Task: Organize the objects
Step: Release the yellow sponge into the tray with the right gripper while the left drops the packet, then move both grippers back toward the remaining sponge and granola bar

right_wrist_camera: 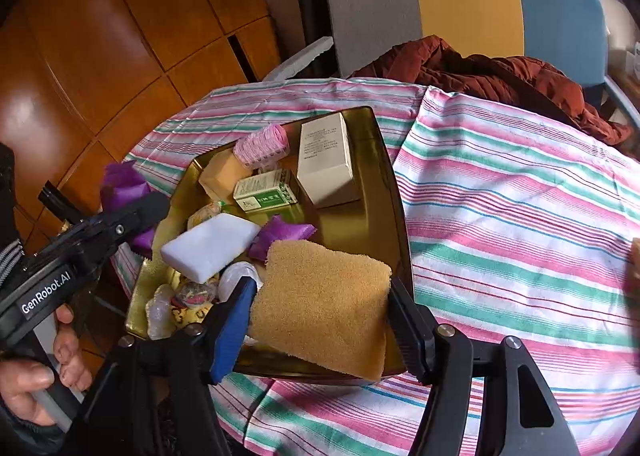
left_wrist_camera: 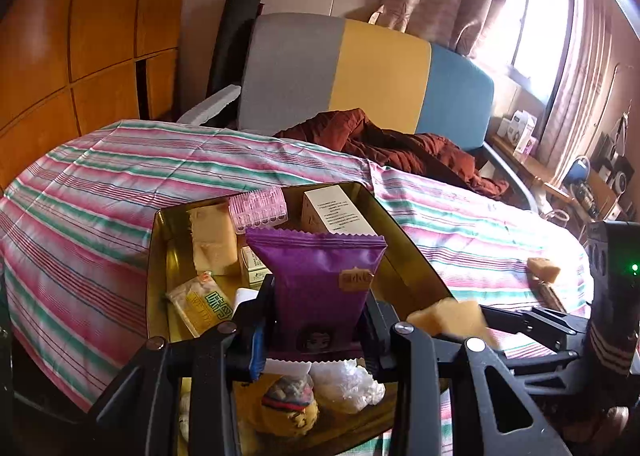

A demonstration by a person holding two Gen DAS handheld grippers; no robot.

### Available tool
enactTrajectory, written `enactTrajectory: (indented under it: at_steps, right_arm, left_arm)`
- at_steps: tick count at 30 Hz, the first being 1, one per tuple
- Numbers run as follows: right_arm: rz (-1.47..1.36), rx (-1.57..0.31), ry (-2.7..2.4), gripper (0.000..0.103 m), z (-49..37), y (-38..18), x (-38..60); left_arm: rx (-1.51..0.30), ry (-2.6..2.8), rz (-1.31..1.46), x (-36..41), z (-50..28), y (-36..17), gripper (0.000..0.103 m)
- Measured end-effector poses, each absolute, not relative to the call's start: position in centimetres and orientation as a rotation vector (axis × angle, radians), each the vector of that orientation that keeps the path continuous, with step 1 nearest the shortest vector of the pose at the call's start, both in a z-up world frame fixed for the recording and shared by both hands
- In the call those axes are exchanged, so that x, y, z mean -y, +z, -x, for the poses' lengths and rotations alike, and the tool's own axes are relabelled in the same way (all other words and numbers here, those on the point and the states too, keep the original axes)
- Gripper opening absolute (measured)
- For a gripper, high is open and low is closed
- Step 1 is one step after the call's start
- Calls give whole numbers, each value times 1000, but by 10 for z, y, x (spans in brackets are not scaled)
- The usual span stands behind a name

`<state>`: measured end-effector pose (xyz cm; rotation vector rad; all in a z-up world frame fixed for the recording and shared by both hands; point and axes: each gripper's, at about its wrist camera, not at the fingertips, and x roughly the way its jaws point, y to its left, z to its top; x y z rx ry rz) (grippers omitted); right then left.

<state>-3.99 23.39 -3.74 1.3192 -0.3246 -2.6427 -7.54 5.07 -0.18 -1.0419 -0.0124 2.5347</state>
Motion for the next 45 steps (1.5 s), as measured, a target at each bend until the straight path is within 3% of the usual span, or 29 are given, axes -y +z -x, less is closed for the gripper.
enactTrajectory:
  at_steps: [2, 3, 11, 13, 20, 24, 28, 45]
  right_arm:
    - [-1343, 321, -2652, 93, 41, -41, -234]
    - [-1344, 318, -2658, 93, 41, -42, -234]
    - [-1372, 314, -2649, 97, 44, -52, -234]
    - [-1384, 318, -2645, 97, 43, -55, -234]
    - [-1387, 317, -2666, 101, 38, -55, -236]
    - [-1367, 306, -2712, 103, 33, -49, -235]
    - [-1347, 264, -2762, 103, 30, -43, -230]
    - [-1304, 153, -2830, 103, 15, -37, -213]
  left_arm:
    - [-3, 2546, 1054, -55, 78, -3, 37]
    - [-2, 2545, 1061, -56, 79, -5, 37]
    - [-28, 2534, 1071, -64, 84, -9, 37]
    - [-29, 2533, 1093, -66, 87, -12, 45]
    - [-17, 2540, 1108, -65, 88, -14, 56]
    - [6, 2556, 1089, -56, 81, -11, 71]
    - [33, 2600, 1082, -40, 75, -9, 77]
    - [14, 2855, 964, -19, 41, 18, 77]
